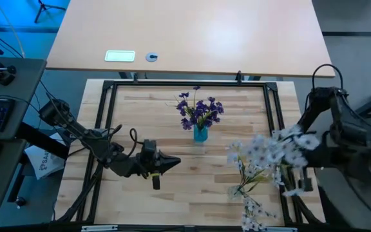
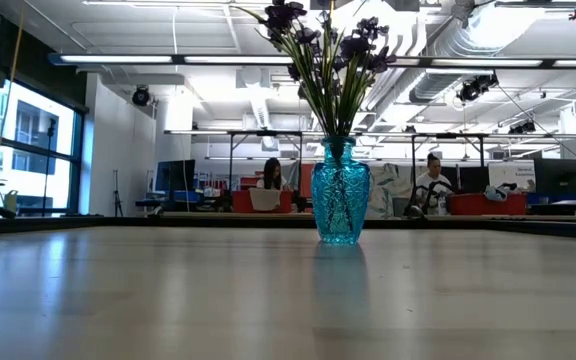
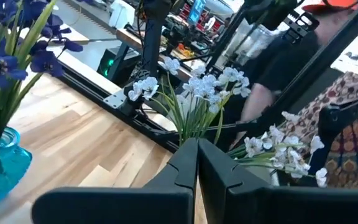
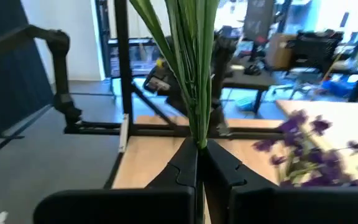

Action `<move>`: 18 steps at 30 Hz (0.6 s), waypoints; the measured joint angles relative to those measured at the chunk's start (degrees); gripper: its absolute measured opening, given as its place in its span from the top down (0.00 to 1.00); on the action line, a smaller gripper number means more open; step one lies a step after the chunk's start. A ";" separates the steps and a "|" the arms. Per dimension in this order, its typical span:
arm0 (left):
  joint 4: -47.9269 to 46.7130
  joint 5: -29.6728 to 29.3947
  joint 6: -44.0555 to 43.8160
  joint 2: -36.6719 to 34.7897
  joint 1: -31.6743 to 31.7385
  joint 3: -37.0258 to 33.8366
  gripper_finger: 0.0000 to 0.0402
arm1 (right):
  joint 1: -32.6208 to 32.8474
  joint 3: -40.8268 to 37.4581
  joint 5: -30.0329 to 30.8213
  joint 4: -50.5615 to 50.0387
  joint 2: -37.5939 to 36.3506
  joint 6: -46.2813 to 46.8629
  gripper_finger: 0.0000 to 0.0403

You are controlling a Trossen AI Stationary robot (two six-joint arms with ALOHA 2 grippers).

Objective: Sort flowers into vase by color
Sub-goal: Put the white flowers into the transparent crystal vase

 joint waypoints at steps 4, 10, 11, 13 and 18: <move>-0.29 1.18 2.49 0.07 -0.26 0.00 1.00 | -3.54 -4.70 -6.14 10.13 1.49 -1.04 1.00; -2.36 4.11 4.05 0.13 -0.24 0.00 1.00 | -7.73 -9.66 -19.40 40.20 5.64 -17.00 1.00; -2.50 4.13 4.67 0.15 -0.24 0.00 1.00 | -8.24 -10.21 -21.06 43.81 6.26 -18.85 1.00; -2.64 4.13 5.72 0.15 -0.24 0.00 1.00 | -9.18 -11.20 -23.37 46.32 7.27 -20.05 1.00; -3.11 4.55 6.10 0.15 -0.22 0.00 1.00 | -9.58 -16.03 -21.29 44.86 7.43 -13.58 1.00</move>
